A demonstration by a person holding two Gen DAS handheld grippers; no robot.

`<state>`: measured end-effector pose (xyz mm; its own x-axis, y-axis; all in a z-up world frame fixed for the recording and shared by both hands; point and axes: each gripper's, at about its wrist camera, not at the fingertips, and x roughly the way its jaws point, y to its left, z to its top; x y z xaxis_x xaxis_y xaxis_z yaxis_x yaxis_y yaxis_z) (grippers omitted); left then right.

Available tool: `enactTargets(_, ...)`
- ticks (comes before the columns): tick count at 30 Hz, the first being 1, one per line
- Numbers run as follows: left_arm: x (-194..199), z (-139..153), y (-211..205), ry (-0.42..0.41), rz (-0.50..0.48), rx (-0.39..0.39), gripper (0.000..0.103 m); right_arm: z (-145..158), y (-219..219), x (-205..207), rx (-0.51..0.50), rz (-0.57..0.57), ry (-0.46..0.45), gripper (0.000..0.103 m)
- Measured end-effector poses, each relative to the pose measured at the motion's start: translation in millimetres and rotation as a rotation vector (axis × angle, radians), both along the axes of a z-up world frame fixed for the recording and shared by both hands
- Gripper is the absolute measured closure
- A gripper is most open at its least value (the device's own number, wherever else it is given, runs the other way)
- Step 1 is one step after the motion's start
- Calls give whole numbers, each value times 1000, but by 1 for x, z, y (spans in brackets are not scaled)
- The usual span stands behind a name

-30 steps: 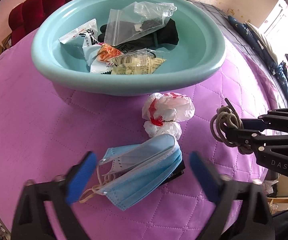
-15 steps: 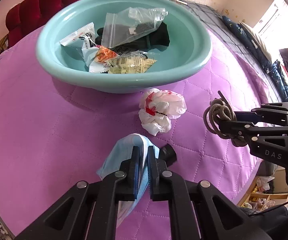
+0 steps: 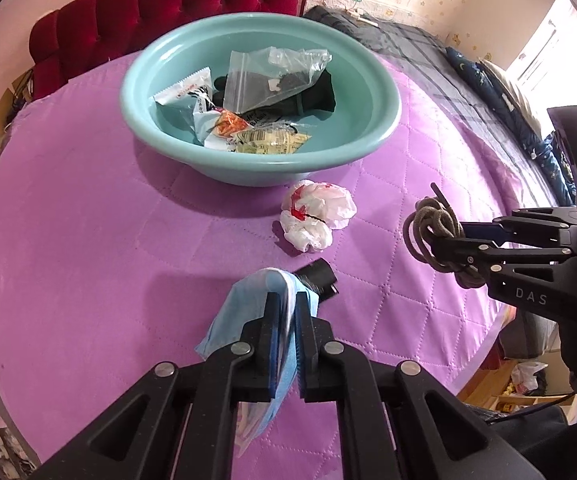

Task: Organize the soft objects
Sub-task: 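Lift the cord and mask and carry both over the teal basin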

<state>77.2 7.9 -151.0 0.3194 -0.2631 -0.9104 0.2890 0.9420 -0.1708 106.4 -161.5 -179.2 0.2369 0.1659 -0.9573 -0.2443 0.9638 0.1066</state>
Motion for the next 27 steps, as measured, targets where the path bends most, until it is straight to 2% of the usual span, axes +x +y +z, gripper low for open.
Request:
enactTargets(14, -20, 26, 2, -12, 22, 11, 96, 40, 13, -13, -15, 38, -45, 79)
enactTargets(27, -10, 60, 1, -47, 9, 16, 96, 79, 21, 2, -26, 52, -75, 79)
